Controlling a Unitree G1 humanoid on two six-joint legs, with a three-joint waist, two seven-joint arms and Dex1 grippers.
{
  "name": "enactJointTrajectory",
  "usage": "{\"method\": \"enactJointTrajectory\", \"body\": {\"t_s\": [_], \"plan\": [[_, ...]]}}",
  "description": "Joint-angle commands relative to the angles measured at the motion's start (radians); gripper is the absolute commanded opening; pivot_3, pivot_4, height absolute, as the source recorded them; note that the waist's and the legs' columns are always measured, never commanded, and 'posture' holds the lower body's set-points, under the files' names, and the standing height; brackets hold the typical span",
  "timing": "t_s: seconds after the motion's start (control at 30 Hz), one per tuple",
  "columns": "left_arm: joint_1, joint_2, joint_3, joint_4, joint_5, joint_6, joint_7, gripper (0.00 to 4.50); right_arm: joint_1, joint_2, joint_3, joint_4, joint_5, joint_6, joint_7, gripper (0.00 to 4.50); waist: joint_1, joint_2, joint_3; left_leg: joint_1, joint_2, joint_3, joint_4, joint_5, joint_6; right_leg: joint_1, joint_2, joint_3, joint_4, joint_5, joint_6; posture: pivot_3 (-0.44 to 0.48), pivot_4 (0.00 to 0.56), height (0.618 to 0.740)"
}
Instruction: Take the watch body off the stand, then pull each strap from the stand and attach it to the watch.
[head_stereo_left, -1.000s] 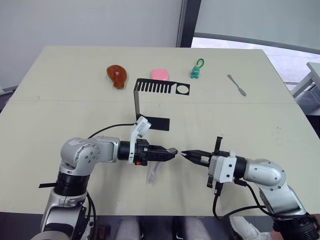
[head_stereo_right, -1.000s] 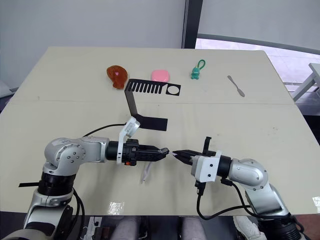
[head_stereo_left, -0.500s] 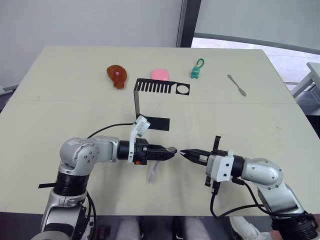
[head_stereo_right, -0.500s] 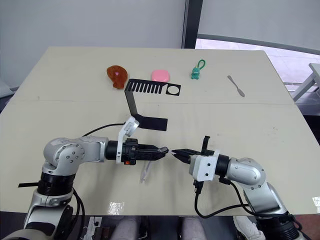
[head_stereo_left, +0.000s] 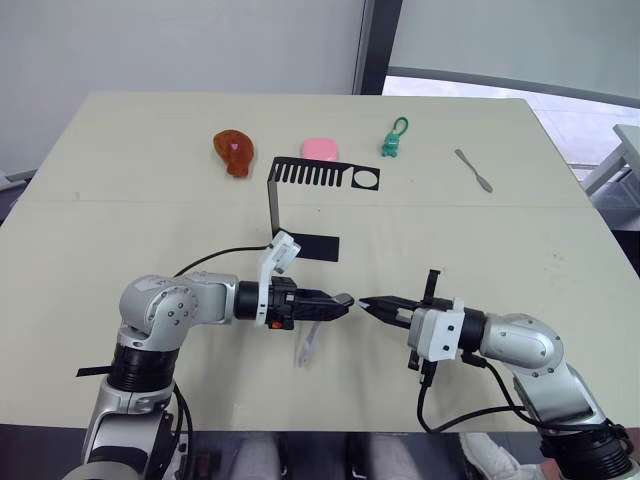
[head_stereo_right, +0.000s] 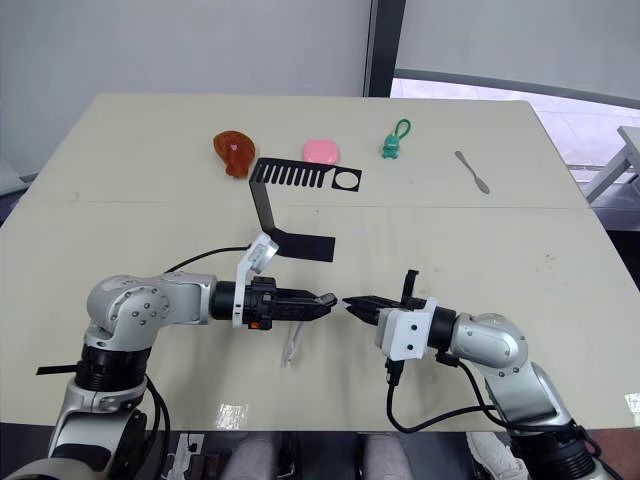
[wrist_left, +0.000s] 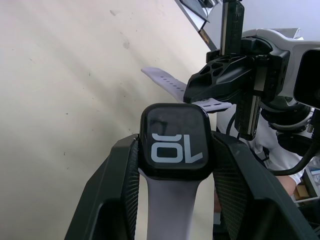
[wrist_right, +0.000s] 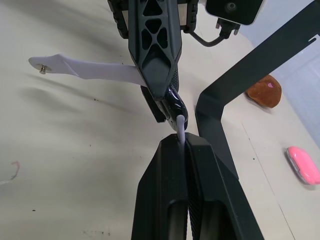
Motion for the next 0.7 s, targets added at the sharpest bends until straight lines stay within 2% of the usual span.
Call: {"method": "enactJointTrajectory", "body": {"t_s": [0.03,0.7], "plan": [[-0.016,-0.026,-0.037,-0.053,-0.038,0.007,-0.011,1.6,-0.026,0.021,0.024,-0.034,0.013,-0.008,-0.027,0.0,0.0,0.0,0.0,0.0,0.0,0.0,0.0,0.0,0.0,0.0,0.0,0.0,0.0,0.0,0.0,0.0,0.15,0.74],[-0.022,-0.03,-0.054,-0.049,-0.017,0.004,0.014,1.6,-0.046,0.03,0.031,-0.041,-0.01,0.026,-0.026,0.0,0.0,0.0,0.0,0.0,0.0,0.0,0.0,0.0,0.0,0.0,0.0,0.0,0.0,0.0,0.0,0.0,0.15,0.74]]}}
